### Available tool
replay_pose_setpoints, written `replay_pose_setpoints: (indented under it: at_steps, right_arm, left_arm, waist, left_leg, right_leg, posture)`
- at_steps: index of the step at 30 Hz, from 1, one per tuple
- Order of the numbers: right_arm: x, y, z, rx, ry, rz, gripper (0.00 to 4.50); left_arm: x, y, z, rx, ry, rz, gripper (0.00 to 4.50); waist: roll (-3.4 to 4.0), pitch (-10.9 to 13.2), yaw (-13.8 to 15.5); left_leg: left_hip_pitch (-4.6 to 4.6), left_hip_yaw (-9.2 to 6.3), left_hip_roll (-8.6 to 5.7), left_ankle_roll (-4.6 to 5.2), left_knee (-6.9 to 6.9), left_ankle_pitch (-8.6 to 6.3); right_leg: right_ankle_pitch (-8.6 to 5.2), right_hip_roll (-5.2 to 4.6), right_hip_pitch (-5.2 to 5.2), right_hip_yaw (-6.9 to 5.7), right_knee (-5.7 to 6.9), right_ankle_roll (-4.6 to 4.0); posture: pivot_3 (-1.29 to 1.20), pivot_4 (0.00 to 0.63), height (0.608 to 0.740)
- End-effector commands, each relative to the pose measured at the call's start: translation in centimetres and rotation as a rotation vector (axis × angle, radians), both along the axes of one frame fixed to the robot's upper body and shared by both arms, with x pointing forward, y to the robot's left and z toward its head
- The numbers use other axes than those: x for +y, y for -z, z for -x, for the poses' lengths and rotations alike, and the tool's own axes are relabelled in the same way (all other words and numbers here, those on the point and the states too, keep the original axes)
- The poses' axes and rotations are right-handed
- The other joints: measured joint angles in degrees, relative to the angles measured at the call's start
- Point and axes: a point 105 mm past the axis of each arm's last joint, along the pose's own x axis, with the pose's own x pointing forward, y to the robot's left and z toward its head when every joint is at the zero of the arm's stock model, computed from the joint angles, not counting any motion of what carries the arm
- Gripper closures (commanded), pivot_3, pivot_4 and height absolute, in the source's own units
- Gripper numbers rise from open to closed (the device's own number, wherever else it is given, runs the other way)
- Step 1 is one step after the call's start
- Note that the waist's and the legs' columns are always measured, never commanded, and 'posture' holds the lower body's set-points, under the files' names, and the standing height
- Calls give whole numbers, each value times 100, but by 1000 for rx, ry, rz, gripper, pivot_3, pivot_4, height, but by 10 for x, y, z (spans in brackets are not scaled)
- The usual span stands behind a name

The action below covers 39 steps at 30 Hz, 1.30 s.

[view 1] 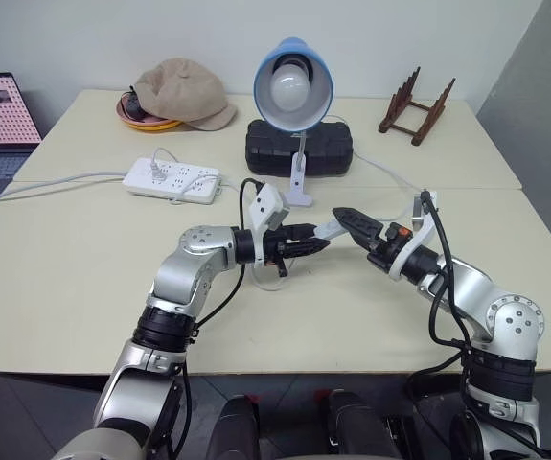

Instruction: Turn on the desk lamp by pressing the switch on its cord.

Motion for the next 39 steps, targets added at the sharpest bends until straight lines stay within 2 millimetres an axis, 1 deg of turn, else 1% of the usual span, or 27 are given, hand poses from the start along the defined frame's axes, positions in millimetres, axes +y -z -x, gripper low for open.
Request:
replay_pose_setpoints:
  at_steps: [1,9,17,18,20,22,25,28,33,34,39]
  right_arm:
    - [3,-11,3,-31,-25,2,0]
    - [11,-13,6,-29,-53,0,0]
    - [9,-12,4,-29,-49,4,0]
    - [9,-12,4,-28,-49,5,305]
    - [10,-12,5,-30,-57,6,626]
    - [12,-12,5,-33,-64,11,1162]
    - [13,-11,5,-34,-67,19,1842]
    - [12,-11,4,-36,-66,30,2709]
    - [12,-9,4,-39,-66,49,3819]
    - [12,-8,4,-41,-68,63,3966]
    - [13,-5,3,-50,-74,108,3972]
  left_arm:
    - [-4,-13,4,-45,16,25,3431]
    - [-6,-15,2,-55,24,24,3431]
    - [-7,-16,0,-72,28,17,3431]
    - [-7,-16,0,-73,29,17,3431]
    - [-8,-17,0,-76,30,18,3431]
    - [-8,-17,0,-76,32,19,3431]
    - [-9,-17,0,-77,34,18,3431]
    - [-9,-17,0,-77,36,19,3431]
    - [-8,-17,0,-78,33,18,3431]
    - [-8,-17,0,-78,33,18,3431]
    - [-9,-17,-1,-81,33,17,3431]
  waist:
    - [0,0,-4]
    - [0,0,-13]
    - [0,0,-11]
    - [0,0,-11]
    - [0,0,-11]
    - [0,0,-10]
    - [0,0,-10]
    - [0,0,-11]
    - [0,0,-11]
    - [0,0,-11]
    - [0,0,-9]
  left_leg:
    - [0,1,0,0,0,0]
    - [5,-1,2,1,-2,0]
    - [3,-1,2,1,-3,0]
    - [3,-1,2,1,-3,0]
    - [4,-1,2,1,-3,0]
    - [3,-2,2,1,-3,0]
    - [3,-1,2,1,-3,0]
    - [3,-1,2,1,-3,0]
    - [2,-1,2,1,-3,0]
    - [2,-2,2,1,-3,0]
    - [1,-1,2,1,-3,0]
  right_leg:
    - [0,0,0,0,0,0]
    - [0,3,-2,0,5,-1]
    - [-1,3,-2,-1,1,-1]
    - [-1,3,-2,0,1,-1]
    - [-1,3,-2,0,2,-1]
    - [-1,3,-2,-1,2,-2]
    - [-1,3,-2,0,0,-2]
    - [-1,3,-3,0,0,-2]
    - [-1,3,-3,0,0,-2]
    - [-1,3,-4,-1,0,-2]
    - [-2,3,-4,0,-1,-3]
  posture:
    - [0,150,740]
    - [0,150,740]
    - [0,150,740]
    - [0,150,740]
    - [0,150,740]
    - [0,150,740]
    - [0,150,740]
    - [0,150,740]
    - [0,150,740]
    - [0,150,740]
    - [0,150,740]
